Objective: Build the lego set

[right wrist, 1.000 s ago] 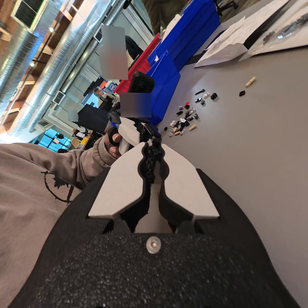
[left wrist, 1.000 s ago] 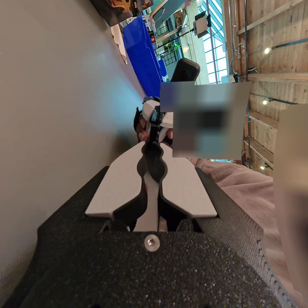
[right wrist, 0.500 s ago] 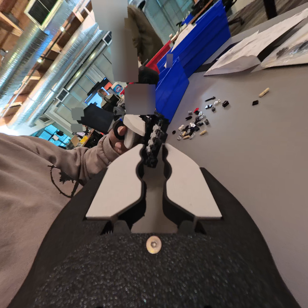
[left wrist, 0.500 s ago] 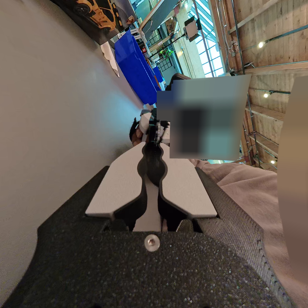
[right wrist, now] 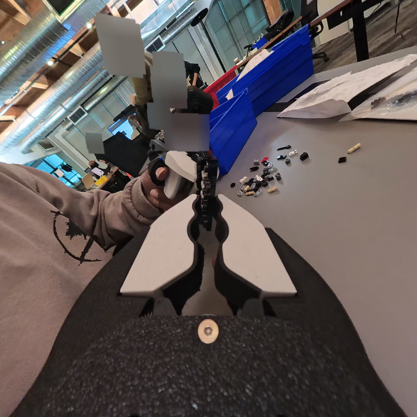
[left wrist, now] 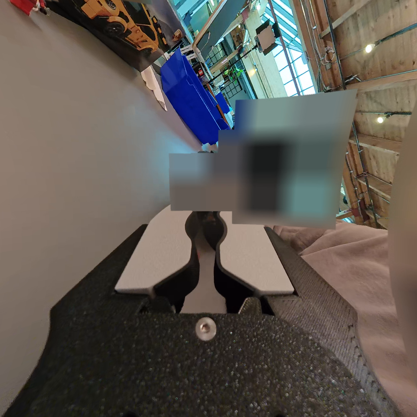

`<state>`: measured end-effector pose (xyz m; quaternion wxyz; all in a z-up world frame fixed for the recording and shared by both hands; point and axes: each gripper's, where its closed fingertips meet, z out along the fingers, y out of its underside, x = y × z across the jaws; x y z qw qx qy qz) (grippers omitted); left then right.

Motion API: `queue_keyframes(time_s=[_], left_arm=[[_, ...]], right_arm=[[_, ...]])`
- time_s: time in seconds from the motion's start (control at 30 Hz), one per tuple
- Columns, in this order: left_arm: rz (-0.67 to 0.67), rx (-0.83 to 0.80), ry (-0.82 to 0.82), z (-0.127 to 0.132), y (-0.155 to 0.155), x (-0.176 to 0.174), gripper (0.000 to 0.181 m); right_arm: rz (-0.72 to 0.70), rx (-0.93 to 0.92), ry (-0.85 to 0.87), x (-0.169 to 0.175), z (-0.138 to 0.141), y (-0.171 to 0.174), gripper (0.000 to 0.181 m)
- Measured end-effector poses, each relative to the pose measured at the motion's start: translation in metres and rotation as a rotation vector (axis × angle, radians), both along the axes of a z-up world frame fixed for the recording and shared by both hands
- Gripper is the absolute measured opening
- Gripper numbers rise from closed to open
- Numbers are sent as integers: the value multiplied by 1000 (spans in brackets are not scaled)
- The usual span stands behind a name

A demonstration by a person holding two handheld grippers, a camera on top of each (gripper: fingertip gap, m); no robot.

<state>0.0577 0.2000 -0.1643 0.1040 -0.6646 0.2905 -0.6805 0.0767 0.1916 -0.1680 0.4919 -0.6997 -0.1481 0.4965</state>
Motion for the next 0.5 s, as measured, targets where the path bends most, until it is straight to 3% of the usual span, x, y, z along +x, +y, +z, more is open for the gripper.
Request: queue_keyframes(time_s=[0.2, 0.33, 0.5], left_arm=[[-15, 299, -78, 29, -16, -1, 9], [18, 475, -28, 32, -20, 0, 9], [55, 630, 21, 38, -24, 0, 9]], right_arm=[[66, 224, 5, 0, 34, -15, 12], [65, 257, 14, 2, 47, -15, 21], [49, 292, 34, 3, 54, -14, 11]])
